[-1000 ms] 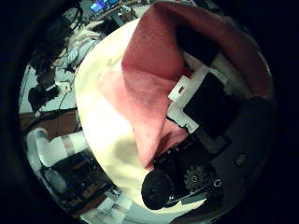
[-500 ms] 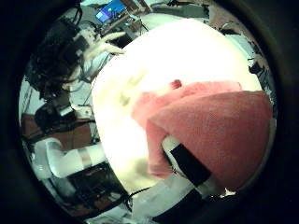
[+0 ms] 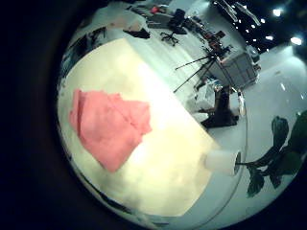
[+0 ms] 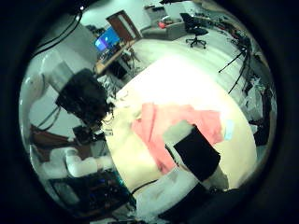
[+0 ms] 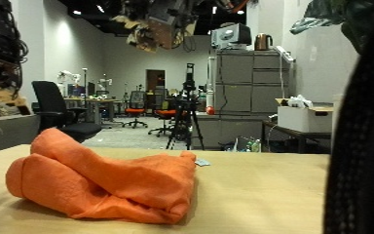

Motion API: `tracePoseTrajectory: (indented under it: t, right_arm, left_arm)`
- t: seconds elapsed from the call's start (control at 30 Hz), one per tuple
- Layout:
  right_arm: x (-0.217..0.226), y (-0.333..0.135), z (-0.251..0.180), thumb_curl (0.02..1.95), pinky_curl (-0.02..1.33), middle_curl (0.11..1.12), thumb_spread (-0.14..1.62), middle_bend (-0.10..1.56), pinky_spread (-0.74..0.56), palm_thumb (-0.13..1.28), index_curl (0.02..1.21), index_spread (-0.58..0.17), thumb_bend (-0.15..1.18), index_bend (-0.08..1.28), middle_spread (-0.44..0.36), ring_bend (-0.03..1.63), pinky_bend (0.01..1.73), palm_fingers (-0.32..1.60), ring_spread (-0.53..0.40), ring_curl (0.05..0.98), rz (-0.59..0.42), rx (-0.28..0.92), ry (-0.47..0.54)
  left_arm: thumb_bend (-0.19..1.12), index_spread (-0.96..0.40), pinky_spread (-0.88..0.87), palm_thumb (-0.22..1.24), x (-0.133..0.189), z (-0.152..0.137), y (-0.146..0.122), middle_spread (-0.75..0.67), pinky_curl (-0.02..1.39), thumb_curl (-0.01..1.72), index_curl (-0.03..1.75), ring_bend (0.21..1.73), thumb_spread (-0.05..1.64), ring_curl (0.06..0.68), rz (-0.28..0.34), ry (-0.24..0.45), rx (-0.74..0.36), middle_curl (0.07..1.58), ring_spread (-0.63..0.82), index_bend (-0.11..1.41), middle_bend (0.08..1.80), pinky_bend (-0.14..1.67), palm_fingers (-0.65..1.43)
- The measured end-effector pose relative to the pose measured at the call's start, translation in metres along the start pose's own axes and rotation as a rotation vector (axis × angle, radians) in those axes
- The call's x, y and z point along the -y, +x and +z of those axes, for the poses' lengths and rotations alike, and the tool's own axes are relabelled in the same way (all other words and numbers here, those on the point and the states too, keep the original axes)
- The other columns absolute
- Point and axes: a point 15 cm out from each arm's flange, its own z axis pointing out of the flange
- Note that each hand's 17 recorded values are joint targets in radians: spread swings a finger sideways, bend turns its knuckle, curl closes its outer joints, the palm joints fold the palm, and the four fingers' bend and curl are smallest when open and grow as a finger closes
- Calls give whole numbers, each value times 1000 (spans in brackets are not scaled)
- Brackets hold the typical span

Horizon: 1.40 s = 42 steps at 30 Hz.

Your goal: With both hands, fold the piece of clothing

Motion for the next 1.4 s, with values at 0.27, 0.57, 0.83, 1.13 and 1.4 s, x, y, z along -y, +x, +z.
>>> tracePoseTrajectory:
  t: [0.27,0.57,0.83,1.13,1.4]
  right_arm:
    - [-56,50,-43,261,270,388,1532,340,416,612,398,-392,25,211,-101,577,607,179,87,266,114,-22,-97]
    - [-139,74,-29,254,237,362,1537,290,372,628,377,-368,16,181,-71,461,486,154,135,230,205,-4,-286]
    - [-174,94,-25,247,235,353,1548,265,350,624,350,-363,5,170,-60,424,435,178,148,224,266,-14,-325]
    - [-179,95,-24,241,242,350,1554,246,328,614,328,-351,-4,165,-16,402,403,201,151,224,269,-10,-338]
    - [-193,90,-27,237,251,352,1550,247,321,602,310,-347,-4,161,15,399,388,216,148,228,274,7,-386]
  left_arm:
    - [-16,131,494,630,28,-2,58,244,320,463,313,427,1208,237,103,1,10,287,488,168,190,269,2]
    - [-14,138,488,621,61,49,96,280,322,461,313,442,1218,237,161,-86,30,286,499,167,173,272,-18]
    - [-13,165,489,603,54,88,83,313,324,453,304,436,1230,233,123,-215,60,282,501,160,181,278,-23]
    - [-14,183,495,584,35,109,76,337,327,446,289,433,1251,231,85,-366,64,281,504,150,183,290,-32]
    - [-13,196,493,561,28,96,79,372,327,431,269,430,1274,230,70,-380,56,276,519,144,180,297,-54]
